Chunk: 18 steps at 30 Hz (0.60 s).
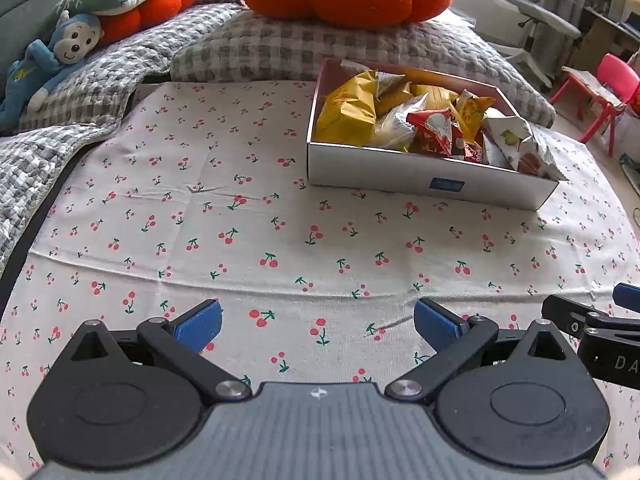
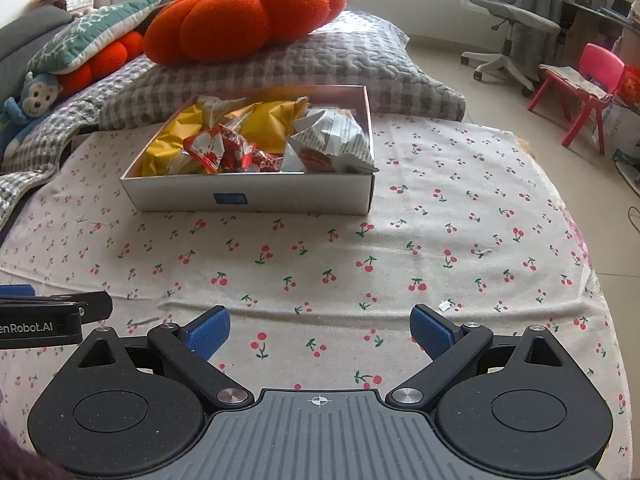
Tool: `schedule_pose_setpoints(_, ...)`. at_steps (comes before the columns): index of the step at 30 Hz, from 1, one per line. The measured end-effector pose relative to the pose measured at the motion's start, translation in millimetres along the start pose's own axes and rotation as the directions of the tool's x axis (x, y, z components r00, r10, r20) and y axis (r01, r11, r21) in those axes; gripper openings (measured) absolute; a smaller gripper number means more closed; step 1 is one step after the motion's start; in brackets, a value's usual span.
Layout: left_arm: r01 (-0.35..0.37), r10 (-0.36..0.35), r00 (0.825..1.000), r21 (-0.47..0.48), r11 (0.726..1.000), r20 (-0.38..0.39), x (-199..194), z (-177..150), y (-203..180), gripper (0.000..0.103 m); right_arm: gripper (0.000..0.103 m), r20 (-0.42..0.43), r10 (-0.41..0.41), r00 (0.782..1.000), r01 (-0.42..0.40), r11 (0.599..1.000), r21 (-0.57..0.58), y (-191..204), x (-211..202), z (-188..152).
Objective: Organize snacks
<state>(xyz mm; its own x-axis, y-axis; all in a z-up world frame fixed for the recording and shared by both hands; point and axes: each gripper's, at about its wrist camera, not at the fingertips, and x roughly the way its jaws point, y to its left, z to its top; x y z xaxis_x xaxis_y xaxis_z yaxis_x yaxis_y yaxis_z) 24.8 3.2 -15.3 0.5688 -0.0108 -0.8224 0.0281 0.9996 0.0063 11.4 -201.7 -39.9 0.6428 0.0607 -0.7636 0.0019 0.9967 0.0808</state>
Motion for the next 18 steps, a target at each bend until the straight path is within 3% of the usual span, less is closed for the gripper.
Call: schedule_pose_setpoints(18,0.012,-0.013,1.000,0.025,1.000,0.010,-4.6,-0.4,-4.0,0.102,0.098,0.011,0.010,1.000,-0.010,1.000,-0.014,5.7,-2.1,-0.9)
